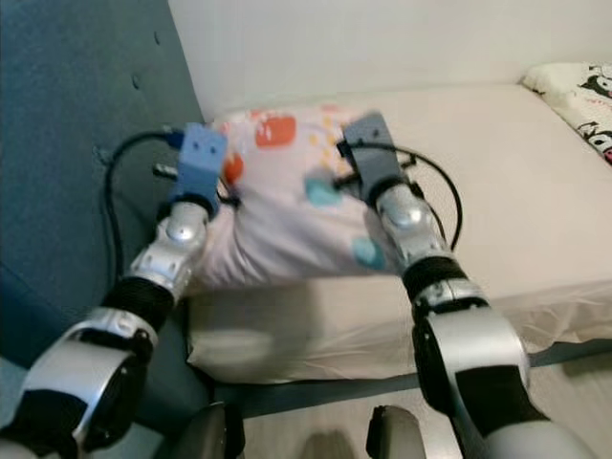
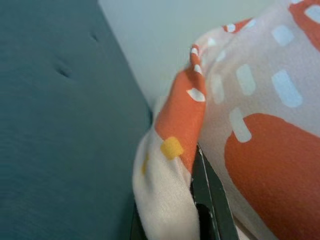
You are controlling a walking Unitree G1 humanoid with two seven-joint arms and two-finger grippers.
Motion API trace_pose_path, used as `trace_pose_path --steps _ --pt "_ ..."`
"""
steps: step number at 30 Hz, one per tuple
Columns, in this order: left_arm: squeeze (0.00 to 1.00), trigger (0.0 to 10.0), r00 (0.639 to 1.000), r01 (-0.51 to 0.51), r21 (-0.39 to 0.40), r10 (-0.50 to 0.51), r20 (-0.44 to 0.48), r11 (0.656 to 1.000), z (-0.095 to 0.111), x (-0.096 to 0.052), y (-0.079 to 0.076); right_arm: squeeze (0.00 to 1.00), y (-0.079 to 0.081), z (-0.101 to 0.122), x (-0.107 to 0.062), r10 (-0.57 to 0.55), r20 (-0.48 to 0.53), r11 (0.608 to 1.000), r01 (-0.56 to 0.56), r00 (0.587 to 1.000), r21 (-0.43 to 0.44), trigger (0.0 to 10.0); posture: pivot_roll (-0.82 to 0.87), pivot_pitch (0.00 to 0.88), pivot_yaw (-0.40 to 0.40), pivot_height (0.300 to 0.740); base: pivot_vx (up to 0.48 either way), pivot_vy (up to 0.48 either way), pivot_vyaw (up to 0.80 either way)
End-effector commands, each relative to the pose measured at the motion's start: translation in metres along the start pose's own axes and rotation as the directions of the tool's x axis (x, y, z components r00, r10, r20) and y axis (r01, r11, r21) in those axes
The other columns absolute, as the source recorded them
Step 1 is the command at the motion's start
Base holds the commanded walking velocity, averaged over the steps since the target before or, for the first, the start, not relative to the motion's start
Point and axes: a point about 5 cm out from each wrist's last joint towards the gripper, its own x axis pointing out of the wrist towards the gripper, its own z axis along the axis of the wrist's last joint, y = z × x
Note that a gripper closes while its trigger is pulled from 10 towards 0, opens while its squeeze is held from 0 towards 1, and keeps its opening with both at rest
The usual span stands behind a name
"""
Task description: Clean up the room
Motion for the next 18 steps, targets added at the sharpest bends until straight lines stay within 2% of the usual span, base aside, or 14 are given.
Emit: trace_pose_path --steps 1,3,4,6,8,13,14,18 --pt "0.00 10.0 0.990 -0.139 0.022 0.138 0.028 0.990 0.003 0.007 0.025 0.00 -0.002 0.012 0.003 0.000 0.065 1.000 0.000 0.998 -0.002 10.0 0.10 0.284 -0.016 0.586 0.000 0.000 0.00" --pt "0.00 10.0 0.978 -0.205 0.058 0.202 0.055 0.977 0.003 0.007 0.032 0.00 0.014 0.020 0.007 0.066 0.112 0.998 -0.067 0.991 0.003 10.0 0.10 0.287 -0.016 0.586 0.000 0.000 0.00" --pt "0.00 10.0 0.978 -0.205 0.058 0.202 0.055 0.977 0.003 0.007 0.032 0.00 0.014 0.020 0.007 0.066 0.112 0.998 -0.067 0.991 0.003 10.0 0.10 0.287 -0.016 0.586 0.000 0.000 0.00" --pt "0.00 10.0 0.962 -0.270 0.099 0.264 0.071 0.958 -0.007 0.001 0.040 0.00 0.041 0.020 0.005 0.197 0.143 0.980 -0.198 0.970 -0.008 10.0 0.11 0.291 -0.017 0.586 0.000 0.000 0.00" --pt "0.00 10.0 0.950 -0.309 0.123 0.301 0.086 0.943 -0.014 -0.005 0.045 0.00 0.058 0.017 0.001 0.285 0.158 0.958 -0.287 0.946 -0.008 10.0 0.11 0.292 -0.019 0.586 0.000 0.000 0.00" --pt "0.00 10.0 0.937 -0.346 0.144 0.333 0.110 0.927 -0.018 -0.009 0.051 0.00 0.070 0.012 -0.003 0.355 0.165 0.933 -0.359 0.920 -0.003 10.0 0.11 0.296 -0.024 0.586 0.000 0.000 0.00" --pt "0.00 10.0 0.929 -0.363 0.164 0.343 0.137 0.917 -0.020 -0.014 0.054 0.00 0.079 0.004 -0.010 0.402 0.160 0.912 -0.409 0.902 0.015 10.0 0.12 0.293 -0.027 0.586 0.000 0.000 0.00" --pt "0.00 10.0 0.947 -0.308 0.194 0.280 0.160 0.931 -0.026 -0.023 0.041 0.00 0.085 -0.019 -0.022 0.424 0.103 0.899 -0.432 0.900 0.073 10.0 0.13 0.296 -0.028 0.586 0.000 0.000 0.00"
